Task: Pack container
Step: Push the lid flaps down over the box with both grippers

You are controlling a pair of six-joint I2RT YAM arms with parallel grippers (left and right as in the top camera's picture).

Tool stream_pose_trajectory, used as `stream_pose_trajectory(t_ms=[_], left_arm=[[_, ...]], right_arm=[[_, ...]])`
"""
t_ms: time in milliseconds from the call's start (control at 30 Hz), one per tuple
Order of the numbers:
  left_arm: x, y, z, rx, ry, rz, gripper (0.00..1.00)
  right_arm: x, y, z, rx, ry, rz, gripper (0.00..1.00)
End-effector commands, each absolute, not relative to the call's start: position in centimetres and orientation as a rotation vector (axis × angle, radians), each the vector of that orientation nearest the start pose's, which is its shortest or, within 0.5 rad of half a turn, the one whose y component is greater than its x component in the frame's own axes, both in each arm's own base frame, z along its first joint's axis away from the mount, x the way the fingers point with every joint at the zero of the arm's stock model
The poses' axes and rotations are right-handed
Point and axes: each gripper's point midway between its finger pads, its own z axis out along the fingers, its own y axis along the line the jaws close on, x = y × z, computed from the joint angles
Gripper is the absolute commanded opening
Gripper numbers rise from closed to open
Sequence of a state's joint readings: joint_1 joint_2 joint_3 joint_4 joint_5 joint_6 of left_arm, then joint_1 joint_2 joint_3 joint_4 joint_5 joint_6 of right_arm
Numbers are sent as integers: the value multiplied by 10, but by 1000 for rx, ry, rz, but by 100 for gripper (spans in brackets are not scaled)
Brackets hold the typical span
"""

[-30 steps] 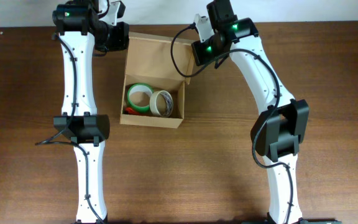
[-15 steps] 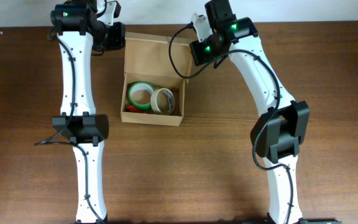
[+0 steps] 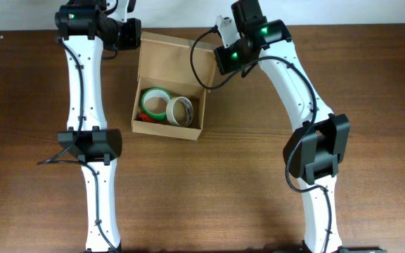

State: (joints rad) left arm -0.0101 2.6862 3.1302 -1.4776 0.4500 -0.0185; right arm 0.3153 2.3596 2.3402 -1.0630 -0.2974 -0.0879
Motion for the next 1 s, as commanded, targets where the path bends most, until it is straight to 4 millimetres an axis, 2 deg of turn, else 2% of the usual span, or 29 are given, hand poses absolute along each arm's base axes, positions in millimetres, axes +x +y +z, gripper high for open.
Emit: stream_pose_trajectory(t_ms=[0,67,200,400,533,633,667,733,800,967], left_arm=[[566,-82,211,177,2503,-663,2],[566,-77,212,167,2497,-678,1],[573,-59,210,131,2497,-587,2],[568,-64,210,137,2504,-641,1],[559,-67,207,148,2535,-675,2],[546,-65,202,168,2586,-672,1],[539,-60,203,158,2609,-666,1],[532,-52,203,141,2645,-607,2],[526,-45,207,127,2664,-543,2],[515,-35,245,125,2615,-413,2]], right_arm=[[508,252,191,-730,2454,545,4],[508,252,191,-730,2454,547,4],[506,255,192,-738,2451,552,4],[503,262,192,-754,2448,557,4],[497,269,197,-784,2435,558,4],[488,267,202,-816,2441,459,4],[485,264,209,-814,2443,381,4],[479,266,217,-820,2435,361,4],[472,267,222,-827,2440,366,4],[449,261,218,-828,2529,338,4]])
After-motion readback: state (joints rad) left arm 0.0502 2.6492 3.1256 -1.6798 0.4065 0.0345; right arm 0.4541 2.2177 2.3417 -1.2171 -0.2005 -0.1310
